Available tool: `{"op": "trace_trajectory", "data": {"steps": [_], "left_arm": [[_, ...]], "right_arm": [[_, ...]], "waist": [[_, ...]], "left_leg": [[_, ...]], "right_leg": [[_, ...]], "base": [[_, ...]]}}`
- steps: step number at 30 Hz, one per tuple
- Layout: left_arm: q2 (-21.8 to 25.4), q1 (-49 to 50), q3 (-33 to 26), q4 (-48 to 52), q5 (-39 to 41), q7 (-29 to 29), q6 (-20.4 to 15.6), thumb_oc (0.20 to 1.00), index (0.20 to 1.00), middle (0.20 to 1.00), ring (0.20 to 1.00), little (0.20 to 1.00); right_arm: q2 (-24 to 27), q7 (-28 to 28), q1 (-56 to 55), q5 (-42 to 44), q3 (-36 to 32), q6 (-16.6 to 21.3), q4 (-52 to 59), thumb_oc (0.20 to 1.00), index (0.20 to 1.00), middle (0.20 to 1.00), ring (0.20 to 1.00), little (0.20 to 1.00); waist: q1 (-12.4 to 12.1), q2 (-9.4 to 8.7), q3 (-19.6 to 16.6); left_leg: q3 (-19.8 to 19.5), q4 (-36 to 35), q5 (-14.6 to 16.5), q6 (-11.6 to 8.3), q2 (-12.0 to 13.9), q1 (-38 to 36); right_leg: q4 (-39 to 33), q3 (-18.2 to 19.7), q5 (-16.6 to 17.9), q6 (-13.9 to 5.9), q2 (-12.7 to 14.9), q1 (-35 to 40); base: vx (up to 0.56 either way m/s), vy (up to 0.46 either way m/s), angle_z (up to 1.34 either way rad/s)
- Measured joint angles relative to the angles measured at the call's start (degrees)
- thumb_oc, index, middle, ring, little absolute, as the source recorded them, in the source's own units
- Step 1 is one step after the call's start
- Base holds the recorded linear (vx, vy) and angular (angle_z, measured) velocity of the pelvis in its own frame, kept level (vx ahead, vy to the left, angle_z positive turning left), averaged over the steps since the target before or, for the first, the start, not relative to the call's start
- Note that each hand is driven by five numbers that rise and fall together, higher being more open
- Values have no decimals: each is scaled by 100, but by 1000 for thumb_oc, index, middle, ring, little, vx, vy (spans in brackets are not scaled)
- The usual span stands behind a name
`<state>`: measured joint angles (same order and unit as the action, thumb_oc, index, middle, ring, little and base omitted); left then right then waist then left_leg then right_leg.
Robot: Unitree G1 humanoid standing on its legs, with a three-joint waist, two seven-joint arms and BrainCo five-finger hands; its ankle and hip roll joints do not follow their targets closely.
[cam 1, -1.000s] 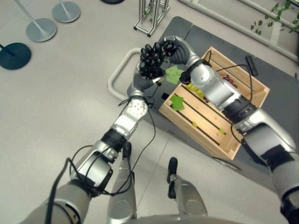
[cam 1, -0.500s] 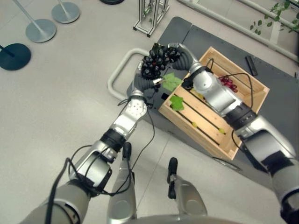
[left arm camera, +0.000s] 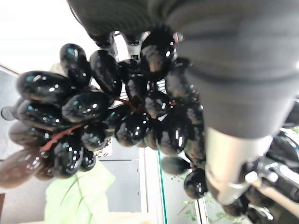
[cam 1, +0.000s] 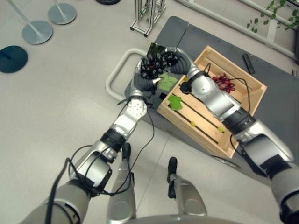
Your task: Pick up the fruits from the basket on one side to the basket on the other side
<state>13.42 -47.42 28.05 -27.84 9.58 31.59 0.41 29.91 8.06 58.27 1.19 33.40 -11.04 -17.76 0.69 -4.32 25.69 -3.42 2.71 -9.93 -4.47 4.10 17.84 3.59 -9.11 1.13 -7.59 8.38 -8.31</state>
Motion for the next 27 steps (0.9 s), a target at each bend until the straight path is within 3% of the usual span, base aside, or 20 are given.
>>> {"op": "trace_trajectory", "data": {"steps": [16, 17, 27], "left_arm": [[48, -7, 1, -75, -208, 4, 44, 1000, 1000, 1000, 1000, 1000], [48, -11, -3, -105, -208, 1, 46, 200, 200, 200, 200, 200], [61, -9, 1, -314, -181, -73, 80, 200, 200, 200, 200, 200]], "right_arm": [[-48, -23, -16, -3, 1, 0, 149, 200, 200, 200, 200, 200], [-65, -25, -16, -3, 1, 0, 151, 200, 200, 200, 200, 200], [-142, -119, -258, -3, -29, 7, 199, 200, 200, 200, 200, 200]], "waist": [[3, 38, -19], [5, 47, -24], [12, 222, -118]], "left_leg": [[8, 2, 1, -1, -3, -5], [8, 1, 1, -1, -3, -6], [11, 1, 3, -2, 3, -8]], "right_leg": [[2, 13, 0, 0, 6, 0], [3, 13, 0, 0, 7, 0], [5, 17, 0, 0, 2, -1]], "base": [[0, 0, 0], [0, 0, 0], [0, 0, 0]]}}
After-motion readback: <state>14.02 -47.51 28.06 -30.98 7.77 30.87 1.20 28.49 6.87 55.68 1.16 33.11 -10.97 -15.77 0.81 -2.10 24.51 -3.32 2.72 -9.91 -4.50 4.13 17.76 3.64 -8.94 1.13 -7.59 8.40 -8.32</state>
